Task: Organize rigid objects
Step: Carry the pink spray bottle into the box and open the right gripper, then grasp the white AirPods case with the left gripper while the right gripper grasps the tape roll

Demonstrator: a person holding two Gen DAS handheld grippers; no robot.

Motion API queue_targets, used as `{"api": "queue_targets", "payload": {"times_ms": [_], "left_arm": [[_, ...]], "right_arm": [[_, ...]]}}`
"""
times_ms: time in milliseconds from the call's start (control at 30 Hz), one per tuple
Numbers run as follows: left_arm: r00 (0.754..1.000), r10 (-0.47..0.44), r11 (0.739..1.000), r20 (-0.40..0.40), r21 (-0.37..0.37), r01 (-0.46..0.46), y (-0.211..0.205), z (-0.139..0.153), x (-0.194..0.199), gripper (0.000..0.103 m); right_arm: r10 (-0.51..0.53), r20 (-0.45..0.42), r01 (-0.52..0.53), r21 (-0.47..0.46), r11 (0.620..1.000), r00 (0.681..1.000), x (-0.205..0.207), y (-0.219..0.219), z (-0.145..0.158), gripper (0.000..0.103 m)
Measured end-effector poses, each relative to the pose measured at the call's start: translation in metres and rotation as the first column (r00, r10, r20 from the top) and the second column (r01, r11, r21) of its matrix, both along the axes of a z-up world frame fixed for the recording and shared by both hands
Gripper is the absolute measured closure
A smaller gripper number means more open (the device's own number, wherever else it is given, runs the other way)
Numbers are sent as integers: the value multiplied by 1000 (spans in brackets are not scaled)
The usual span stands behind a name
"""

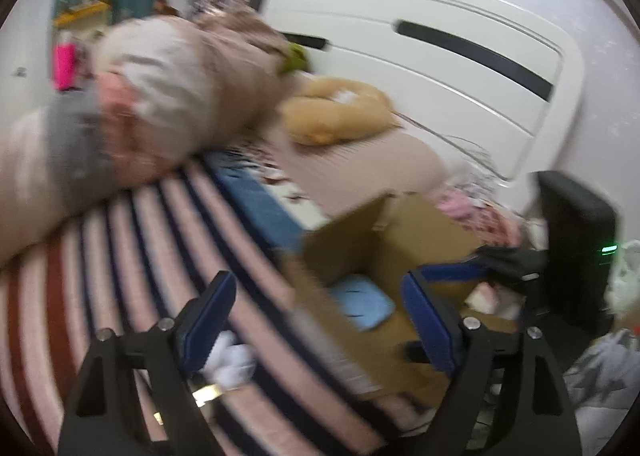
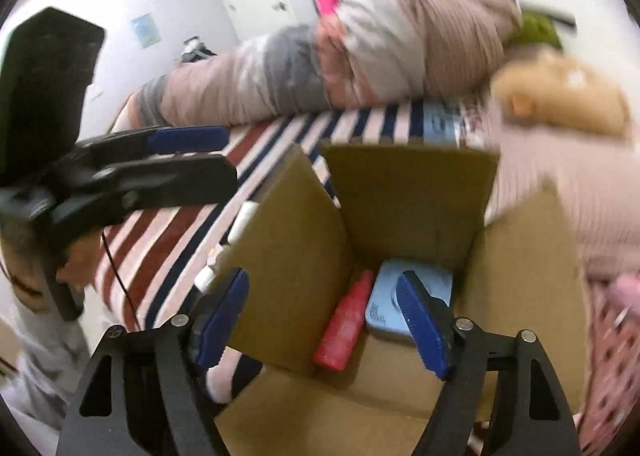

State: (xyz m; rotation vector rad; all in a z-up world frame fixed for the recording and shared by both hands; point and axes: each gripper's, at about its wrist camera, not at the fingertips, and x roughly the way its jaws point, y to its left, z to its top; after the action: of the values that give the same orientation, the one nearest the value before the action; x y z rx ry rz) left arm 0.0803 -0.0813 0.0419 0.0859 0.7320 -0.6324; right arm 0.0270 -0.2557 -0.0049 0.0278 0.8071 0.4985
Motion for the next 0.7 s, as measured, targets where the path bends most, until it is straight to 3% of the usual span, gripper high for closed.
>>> {"api": "queue_targets", "payload": {"times_ms": [67, 133, 233, 400, 567, 633, 700], "left_arm": [[998, 56, 998, 18, 16, -56, 22, -1, -3, 20], [993, 116, 993, 31, 33, -117, 51, -6, -8, 19], [979, 199, 977, 36, 68, -202, 92, -23, -15, 19], [961, 275, 959, -26, 76, -273, 143, -71, -24, 19], [959, 252, 967, -133, 84, -242, 159, -141, -33, 19], [957, 229, 973, -177, 78, -218, 158, -167, -33, 21], [956, 212, 977, -205, 72, -201, 154, -183, -31, 32]], "right_arm": [[29, 90, -30, 2, 1000, 996, -12, 10, 14, 0], [66, 167, -71, 29, 997, 984, -23, 26, 27, 0], [135, 194, -142, 23, 990, 972, -31, 58, 37, 0], [311, 143, -316, 16, 949, 940, -34, 122, 22, 0], [267, 105, -256, -110, 961, 958, -29, 168, -25, 0], [238, 70, -225, -150, 963, 969, -24, 174, -46, 8], [217, 19, -210, -181, 961, 976, -16, 175, -65, 13]]}}
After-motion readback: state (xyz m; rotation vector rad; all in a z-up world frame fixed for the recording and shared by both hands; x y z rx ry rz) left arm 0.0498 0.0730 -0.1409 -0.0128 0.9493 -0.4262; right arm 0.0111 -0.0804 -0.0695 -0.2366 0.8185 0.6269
